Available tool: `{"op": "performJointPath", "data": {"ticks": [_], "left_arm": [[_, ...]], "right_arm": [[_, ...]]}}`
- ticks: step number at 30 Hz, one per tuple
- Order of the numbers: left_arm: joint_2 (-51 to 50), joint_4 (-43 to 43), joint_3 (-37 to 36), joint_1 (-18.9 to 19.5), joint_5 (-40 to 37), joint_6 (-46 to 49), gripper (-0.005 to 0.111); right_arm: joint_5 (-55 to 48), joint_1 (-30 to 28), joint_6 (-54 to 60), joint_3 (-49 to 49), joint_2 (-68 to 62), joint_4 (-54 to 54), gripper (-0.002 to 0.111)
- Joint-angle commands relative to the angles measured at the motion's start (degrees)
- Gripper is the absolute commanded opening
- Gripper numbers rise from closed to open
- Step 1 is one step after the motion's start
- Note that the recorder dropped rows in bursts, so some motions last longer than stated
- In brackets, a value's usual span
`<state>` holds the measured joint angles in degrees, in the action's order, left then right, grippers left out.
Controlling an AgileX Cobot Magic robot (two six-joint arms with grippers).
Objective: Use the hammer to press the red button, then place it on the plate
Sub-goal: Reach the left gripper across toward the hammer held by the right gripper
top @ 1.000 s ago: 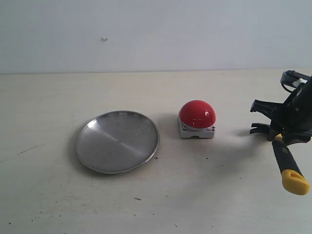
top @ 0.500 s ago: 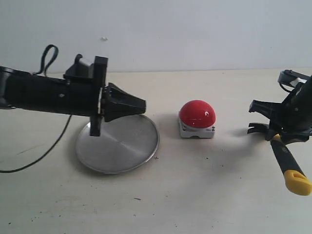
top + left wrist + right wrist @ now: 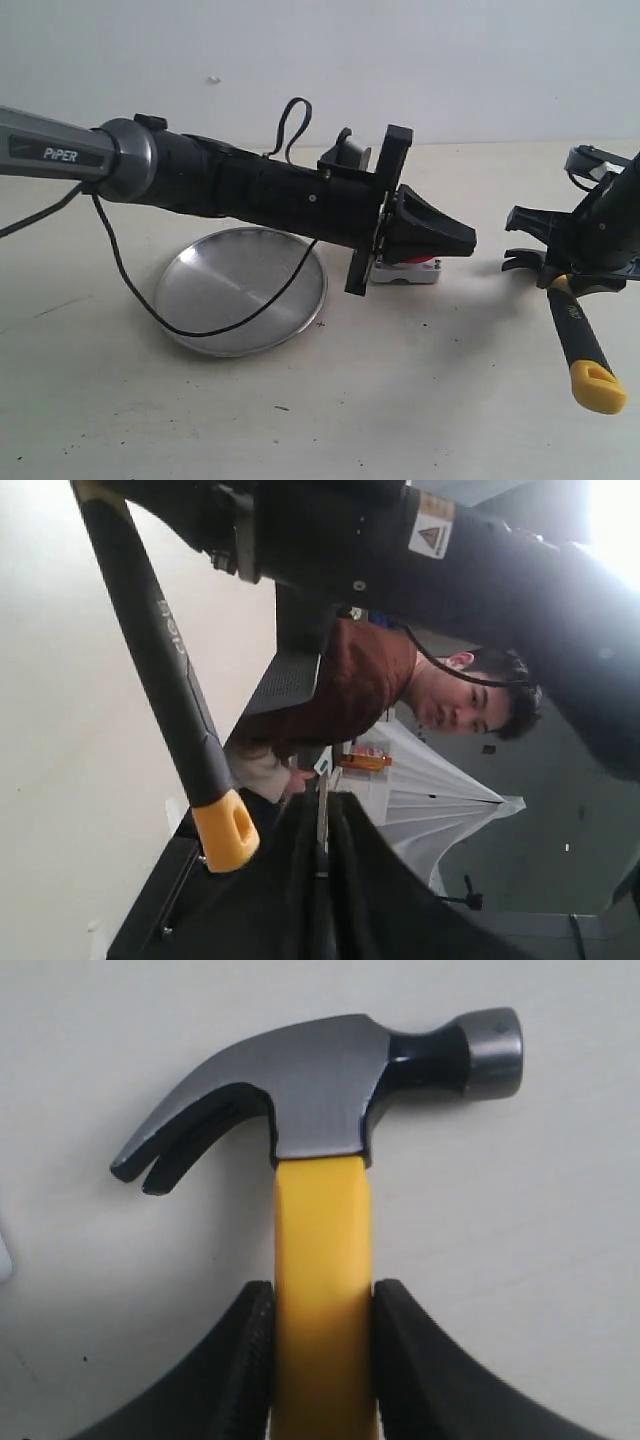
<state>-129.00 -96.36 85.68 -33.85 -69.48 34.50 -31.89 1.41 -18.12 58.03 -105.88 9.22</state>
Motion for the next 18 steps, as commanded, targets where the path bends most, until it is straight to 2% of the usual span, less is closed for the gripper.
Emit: {"op": "performJointPath", "data": {"ticks": [1,3,5,12,18], "left_arm": [[-1.6,-1.69,0.98,-0.88,-0.48,-2.31,0.035],[-2.2,-2.49,0.98,-1.44,-0.48,-2.4,0.048],[-2.73,-3.59,0.98,-2.32,-0.48,-2.4,0.056],[-5.03,-3.59,1.95,-6.05,-0.48,-1.79,0.057],[-6.89,-3.59,3.82,-7.06,-0.48,-2.47,0.057]], "right_arm": [[1.61,-0.21,2.23,0.75,0.13,1.35,0.0],[1.47,-0.21,2.44,0.75,0.14,2.04,0.0],[1.16,-0.21,3.49,0.75,0.14,4.37,0.0],[0.38,-0.21,6.67,0.75,0.14,8.61,0.0],[-0.11,-0.21,7.46,0.75,0.14,8.84,0.0]]}}
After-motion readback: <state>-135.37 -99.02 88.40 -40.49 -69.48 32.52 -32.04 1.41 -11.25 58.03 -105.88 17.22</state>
